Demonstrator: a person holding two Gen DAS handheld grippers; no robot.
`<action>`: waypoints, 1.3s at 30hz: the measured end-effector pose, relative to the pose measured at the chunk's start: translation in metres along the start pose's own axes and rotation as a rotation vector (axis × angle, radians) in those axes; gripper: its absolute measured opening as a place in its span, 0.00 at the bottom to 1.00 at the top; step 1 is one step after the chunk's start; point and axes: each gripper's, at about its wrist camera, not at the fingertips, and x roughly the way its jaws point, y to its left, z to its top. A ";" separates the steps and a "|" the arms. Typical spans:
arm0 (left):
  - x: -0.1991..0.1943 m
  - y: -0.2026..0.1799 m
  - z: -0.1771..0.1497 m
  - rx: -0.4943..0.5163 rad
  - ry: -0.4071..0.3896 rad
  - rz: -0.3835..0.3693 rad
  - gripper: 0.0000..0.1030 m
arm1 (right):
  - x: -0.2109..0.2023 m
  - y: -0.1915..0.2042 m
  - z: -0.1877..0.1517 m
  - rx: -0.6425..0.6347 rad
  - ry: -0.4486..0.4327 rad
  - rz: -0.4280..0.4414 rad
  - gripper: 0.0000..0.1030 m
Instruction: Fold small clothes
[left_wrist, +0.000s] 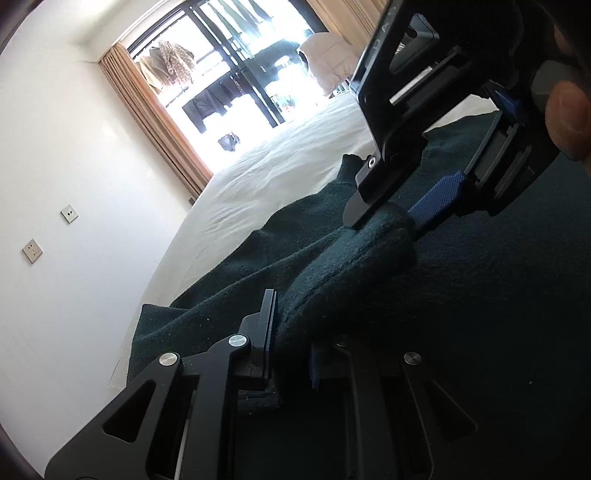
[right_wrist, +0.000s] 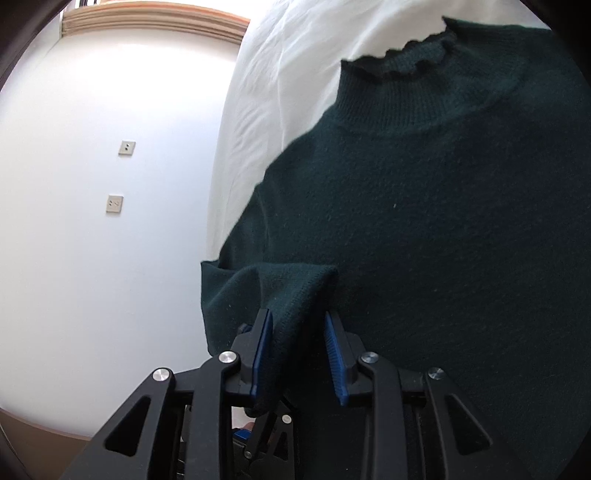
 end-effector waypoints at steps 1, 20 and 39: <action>-0.002 0.000 0.000 -0.001 0.001 -0.001 0.13 | 0.006 0.000 0.000 0.004 0.016 -0.011 0.33; -0.051 0.044 0.018 -0.129 -0.131 -0.069 0.75 | -0.070 -0.007 0.016 -0.094 -0.235 -0.130 0.08; -0.003 0.210 -0.015 -0.735 0.014 -0.199 0.69 | -0.121 -0.058 0.029 -0.043 -0.327 -0.271 0.08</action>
